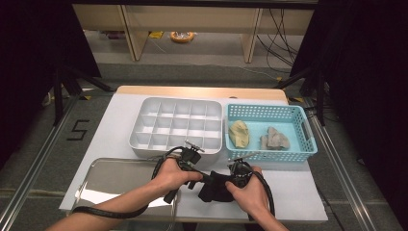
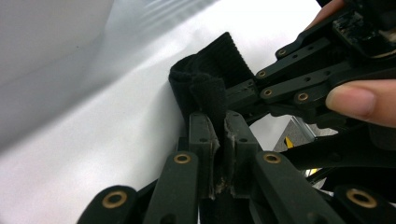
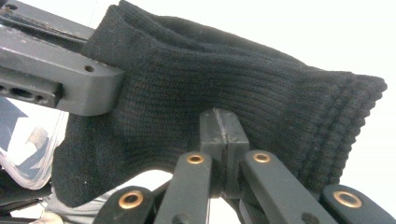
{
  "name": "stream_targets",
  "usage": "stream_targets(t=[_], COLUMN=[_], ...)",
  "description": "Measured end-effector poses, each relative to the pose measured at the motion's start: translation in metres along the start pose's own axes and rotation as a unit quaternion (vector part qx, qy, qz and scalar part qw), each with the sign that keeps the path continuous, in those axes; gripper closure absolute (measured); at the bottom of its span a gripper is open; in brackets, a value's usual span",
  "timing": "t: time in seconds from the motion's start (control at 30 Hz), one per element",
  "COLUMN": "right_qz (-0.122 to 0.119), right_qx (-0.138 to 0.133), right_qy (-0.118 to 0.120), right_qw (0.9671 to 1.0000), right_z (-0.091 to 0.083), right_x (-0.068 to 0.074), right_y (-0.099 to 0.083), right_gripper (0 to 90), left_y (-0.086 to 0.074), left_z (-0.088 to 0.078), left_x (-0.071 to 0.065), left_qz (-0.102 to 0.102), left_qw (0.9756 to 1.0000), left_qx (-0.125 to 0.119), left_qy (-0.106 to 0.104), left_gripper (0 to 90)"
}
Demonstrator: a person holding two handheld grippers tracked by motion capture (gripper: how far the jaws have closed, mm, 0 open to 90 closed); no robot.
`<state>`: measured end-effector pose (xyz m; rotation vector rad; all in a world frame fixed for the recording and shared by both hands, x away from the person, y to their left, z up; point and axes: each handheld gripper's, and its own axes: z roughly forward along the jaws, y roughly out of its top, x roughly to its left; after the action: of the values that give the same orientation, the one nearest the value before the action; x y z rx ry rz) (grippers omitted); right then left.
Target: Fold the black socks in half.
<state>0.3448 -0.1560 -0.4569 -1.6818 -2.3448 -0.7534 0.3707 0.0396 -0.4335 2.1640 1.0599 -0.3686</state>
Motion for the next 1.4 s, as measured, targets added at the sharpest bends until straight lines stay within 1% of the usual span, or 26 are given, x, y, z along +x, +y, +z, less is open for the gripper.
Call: stream_targets(t=[0.1, 0.13, 0.2, 0.23, 0.27, 0.37, 0.43, 0.53, 0.57, 0.6, 0.63, 0.67, 0.77, 0.83, 0.87, 0.9, 0.93, 1.0, 1.03, 1.07, 1.1, 1.13, 1.23, 1.27, 1.3, 1.4], right_qz=[0.014, -0.014, -0.013, -0.007, 0.019, 0.024, 0.023, 0.016, 0.015, -0.004, -0.002, 0.015, 0.023, 0.007, 0.014, -0.024, -0.010, 0.021, -0.007, -0.006, 0.015, 0.004, 0.014, 0.010, -0.015, -0.016], right_qx=[0.002, -0.008, -0.009, -0.005, 0.006, 0.013, 0.010, 0.011, 0.009, 0.001, 0.001, 0.005, 0.010, 0.001, 0.006, -0.013, -0.012, 0.004, -0.013, -0.012, 0.004, 0.000, -0.002, -0.008, -0.020, -0.020], right_qy=[-0.007, 0.003, -0.001, -0.002, -0.007, -0.006, -0.004, -0.007, -0.007, -0.004, -0.004, -0.011, -0.007, -0.007, -0.007, 0.004, -0.001, -0.003, -0.001, -0.007, -0.012, -0.006, -0.006, -0.003, 0.004, 0.013], right_qw=[0.9999, 0.9999, 0.9999, 1.0000, 0.9998, 0.9996, 0.9997, 0.9998, 0.9998, 1.0000, 1.0000, 0.9998, 0.9997, 0.9999, 0.9999, 0.9996, 0.9999, 0.9998, 0.9999, 0.9999, 0.9998, 1.0000, 0.9999, 0.9999, 0.9997, 0.9996], right_z=[0.000, 0.003, 0.003, 0.003, 0.002, 0.003, 0.002, 0.003, 0.004, 0.005, 0.005, 0.004, 0.005, 0.006, 0.006, 0.008, 0.008, 0.006, 0.009, 0.009, 0.008, 0.009, 0.010, 0.010, 0.012, 0.012], right_x=[0.003, -0.001, 0.000, 0.001, 0.005, 0.005, 0.006, 0.004, 0.005, 0.003, 0.004, 0.007, 0.009, 0.007, 0.008, 0.004, 0.007, 0.013, 0.009, 0.009, 0.011, 0.010, 0.013, 0.013, 0.010, 0.010], right_y=[0.000, 0.001, 0.001, 0.001, 0.000, 0.001, 0.001, 0.001, 0.001, 0.002, 0.002, 0.001, 0.002, 0.002, 0.002, 0.003, 0.002, 0.002, 0.003, 0.003, 0.003, 0.003, 0.004, 0.003, 0.004, 0.004], right_gripper=[90.0, 90.0, 90.0, 90.0, 90.0, 90.0, 90.0, 90.0, 90.0, 90.0, 90.0, 90.0, 90.0, 90.0, 90.0, 90.0, 90.0, 90.0, 90.0, 90.0, 90.0, 90.0, 90.0, 90.0, 90.0, 90.0], left_y=[0.000, 0.000, 0.000, 0.000, 0.000, 0.000, 0.001, 0.001, 0.001, 0.002, 0.002, 0.002, 0.002, 0.002, 0.003, 0.003, 0.003, 0.004, 0.004, 0.004, 0.004, 0.005, 0.005, 0.005, 0.005, 0.006], left_z=[-0.001, -0.002, -0.002, -0.002, -0.002, -0.002, -0.003, -0.004, -0.003, -0.003, -0.004, -0.004, -0.005, -0.006, -0.007, -0.007, -0.006, -0.008, -0.009, -0.009, -0.007, -0.008, -0.009, -0.009, -0.008, -0.009], left_x=[0.001, 0.001, 0.001, 0.001, 0.001, 0.000, 0.002, 0.001, -0.001, -0.001, -0.001, -0.001, -0.001, 0.000, 0.000, -0.001, -0.002, -0.001, -0.001, -0.001, -0.003, -0.003, -0.001, -0.001, -0.001, -0.002], left_qz=[0.002, 0.002, 0.002, 0.002, 0.001, 0.001, 0.014, 0.013, 0.001, 0.002, 0.003, 0.003, 0.009, 0.015, 0.013, 0.012, 0.000, 0.009, 0.010, 0.009, -0.004, -0.002, 0.006, 0.005, 0.004, 0.004], left_qw=[1.0000, 1.0000, 1.0000, 1.0000, 1.0000, 1.0000, 0.9998, 0.9999, 1.0000, 1.0000, 1.0000, 1.0000, 0.9999, 0.9998, 0.9999, 0.9999, 1.0000, 0.9999, 0.9999, 0.9999, 1.0000, 1.0000, 0.9999, 0.9999, 0.9999, 0.9999], left_qx=[0.001, 0.000, 0.001, 0.000, 0.000, 0.002, 0.012, 0.011, 0.002, 0.003, 0.003, 0.003, 0.007, 0.011, 0.010, 0.010, -0.001, 0.008, 0.009, 0.008, -0.002, 0.000, 0.009, 0.009, 0.008, 0.009], left_qy=[0.000, 0.000, -0.002, -0.001, -0.002, -0.002, -0.001, -0.002, -0.001, 0.000, 0.000, 0.000, -0.001, -0.001, -0.001, -0.002, -0.003, -0.003, -0.004, -0.004, -0.005, -0.005, -0.003, -0.003, -0.004, -0.006], left_gripper=[82.9, 82.9, 82.9, 82.9, 82.9, 83.0, 83.0, 83.0, 83.0, 83.0, 83.0, 83.0, 83.0, 83.1, 83.1, 83.1, 83.1, 83.1, 83.1, 83.1, 83.1, 83.1, 83.1, 83.2, 83.1, 83.2])
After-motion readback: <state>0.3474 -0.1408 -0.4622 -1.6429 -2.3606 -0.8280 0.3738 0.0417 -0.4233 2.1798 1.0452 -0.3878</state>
